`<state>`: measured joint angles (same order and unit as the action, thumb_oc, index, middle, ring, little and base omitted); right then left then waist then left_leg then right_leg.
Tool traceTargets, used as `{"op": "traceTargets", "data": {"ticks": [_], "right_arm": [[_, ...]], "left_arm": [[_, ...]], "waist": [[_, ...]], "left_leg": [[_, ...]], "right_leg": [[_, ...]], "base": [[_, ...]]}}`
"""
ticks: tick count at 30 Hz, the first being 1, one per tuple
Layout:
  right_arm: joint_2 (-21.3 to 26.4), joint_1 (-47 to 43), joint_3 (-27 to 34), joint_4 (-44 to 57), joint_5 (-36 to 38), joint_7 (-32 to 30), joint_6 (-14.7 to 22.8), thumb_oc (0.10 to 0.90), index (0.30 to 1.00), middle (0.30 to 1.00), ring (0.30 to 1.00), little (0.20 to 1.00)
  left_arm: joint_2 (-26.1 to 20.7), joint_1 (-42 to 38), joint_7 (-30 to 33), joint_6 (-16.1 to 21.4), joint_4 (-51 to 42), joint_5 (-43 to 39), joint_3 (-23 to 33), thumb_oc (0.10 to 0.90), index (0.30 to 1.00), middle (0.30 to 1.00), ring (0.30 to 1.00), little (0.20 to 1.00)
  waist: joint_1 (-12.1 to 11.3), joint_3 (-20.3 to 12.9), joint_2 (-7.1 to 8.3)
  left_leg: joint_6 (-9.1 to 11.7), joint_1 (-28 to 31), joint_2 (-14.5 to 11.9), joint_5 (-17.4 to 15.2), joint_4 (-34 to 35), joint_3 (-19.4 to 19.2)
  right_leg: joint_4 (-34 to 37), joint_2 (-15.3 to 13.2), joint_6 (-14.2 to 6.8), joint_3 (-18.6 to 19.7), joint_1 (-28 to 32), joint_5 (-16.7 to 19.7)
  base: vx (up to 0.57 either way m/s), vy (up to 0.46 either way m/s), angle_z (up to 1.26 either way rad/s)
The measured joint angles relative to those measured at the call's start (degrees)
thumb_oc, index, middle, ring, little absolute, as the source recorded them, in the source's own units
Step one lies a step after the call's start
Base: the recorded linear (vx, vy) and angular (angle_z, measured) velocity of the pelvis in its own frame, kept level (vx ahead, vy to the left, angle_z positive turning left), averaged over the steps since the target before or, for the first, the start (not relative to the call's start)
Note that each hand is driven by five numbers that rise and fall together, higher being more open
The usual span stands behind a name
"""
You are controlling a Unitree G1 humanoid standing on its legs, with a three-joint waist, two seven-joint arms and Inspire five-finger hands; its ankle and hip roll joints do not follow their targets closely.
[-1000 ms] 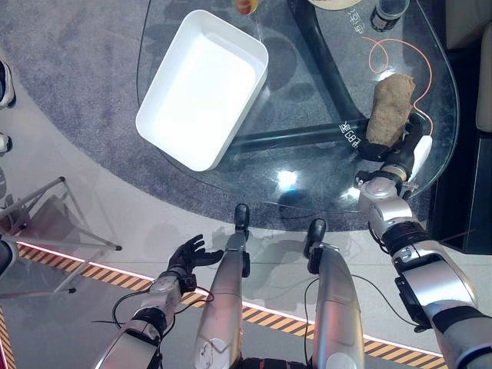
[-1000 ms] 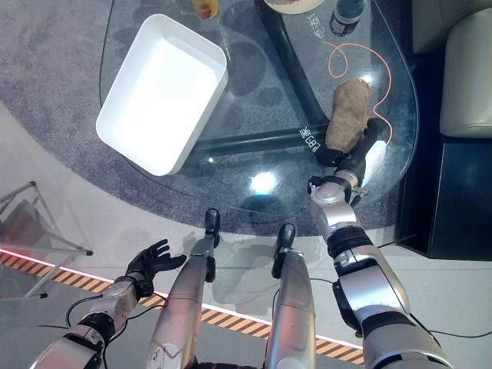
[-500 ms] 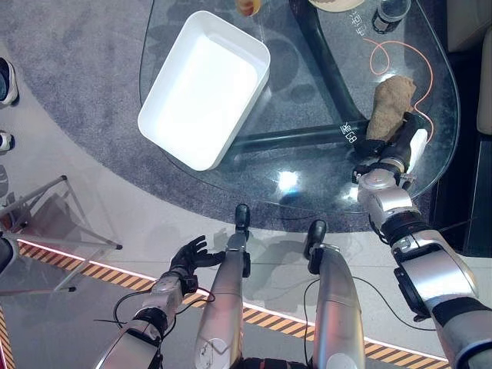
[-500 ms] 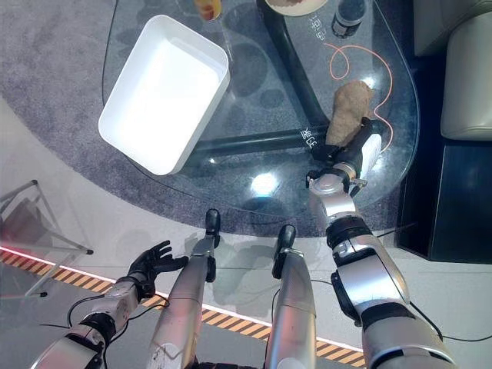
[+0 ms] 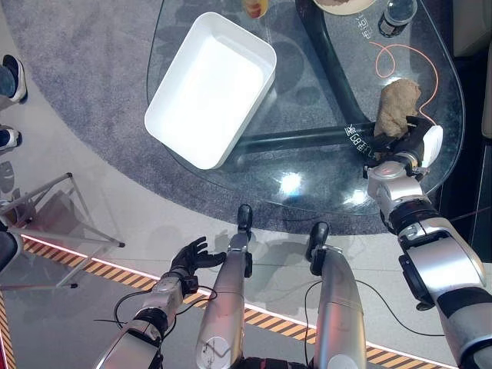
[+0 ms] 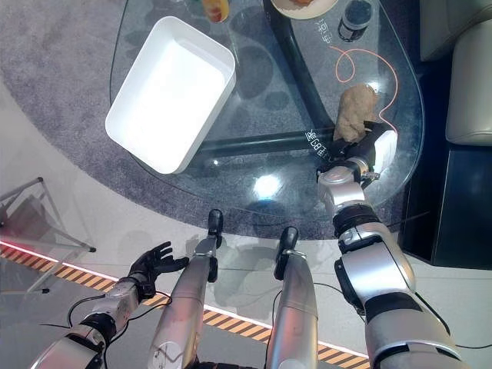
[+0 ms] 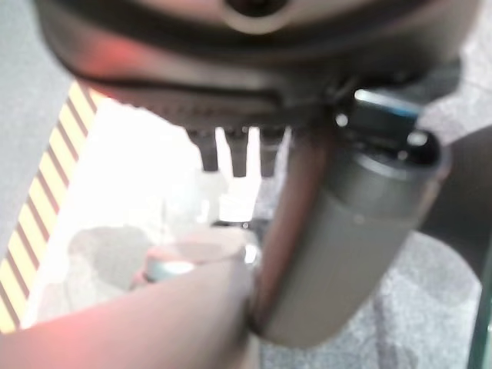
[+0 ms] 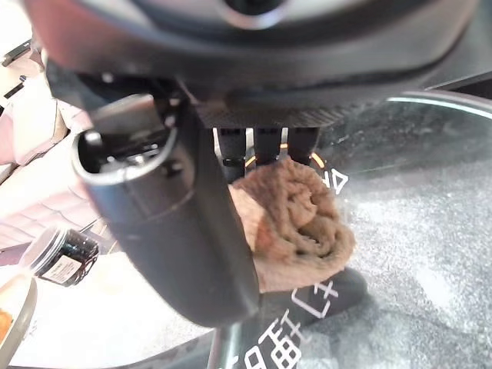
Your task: Wipe the table with a cloth and put it in the basket.
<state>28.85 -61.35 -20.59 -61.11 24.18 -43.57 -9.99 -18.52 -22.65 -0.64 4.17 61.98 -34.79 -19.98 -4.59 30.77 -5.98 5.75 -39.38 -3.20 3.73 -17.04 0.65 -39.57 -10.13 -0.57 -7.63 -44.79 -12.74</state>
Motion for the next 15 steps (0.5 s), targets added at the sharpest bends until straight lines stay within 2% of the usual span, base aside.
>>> {"op": "traceTargets", "data": {"ticks": [4,15], "right_arm": [[0.11,-0.04,-0.12,-0.06,-0.25,0.01,0.34,0.1,0.3,0.3,0.3,0.2],[0.11,-0.04,-1.06,-0.01,-0.66,0.1,0.48,0.1,0.3,0.3,0.3,0.2]], "left_arm": [[0.19,-0.17,0.03,-0.12,-0.07,0.0,-0.67,0.8,0.9,0.9,0.9,0.9],[0.16,-0.65,0.07,-0.34,-0.13,0.0,-1.25,0.8,0.9,0.9,0.9,0.9]], "waist": [[0.01,-0.06,-0.92],[0.02,-0.06,-0.94]], "left_leg": [[-0.06,0.01,-0.05,-0.05,0.04,0.14],[-0.02,-0.02,-0.11,-0.03,0.22,0.27]], "right_leg": [[-0.12,0.03,0.06,-0.14,0.0,-0.15],[-0.07,0.08,-0.15,-0.31,0.0,-0.38]], "base": [[0.0,0.0,0.0],[0.0,0.0,0.0]]}}
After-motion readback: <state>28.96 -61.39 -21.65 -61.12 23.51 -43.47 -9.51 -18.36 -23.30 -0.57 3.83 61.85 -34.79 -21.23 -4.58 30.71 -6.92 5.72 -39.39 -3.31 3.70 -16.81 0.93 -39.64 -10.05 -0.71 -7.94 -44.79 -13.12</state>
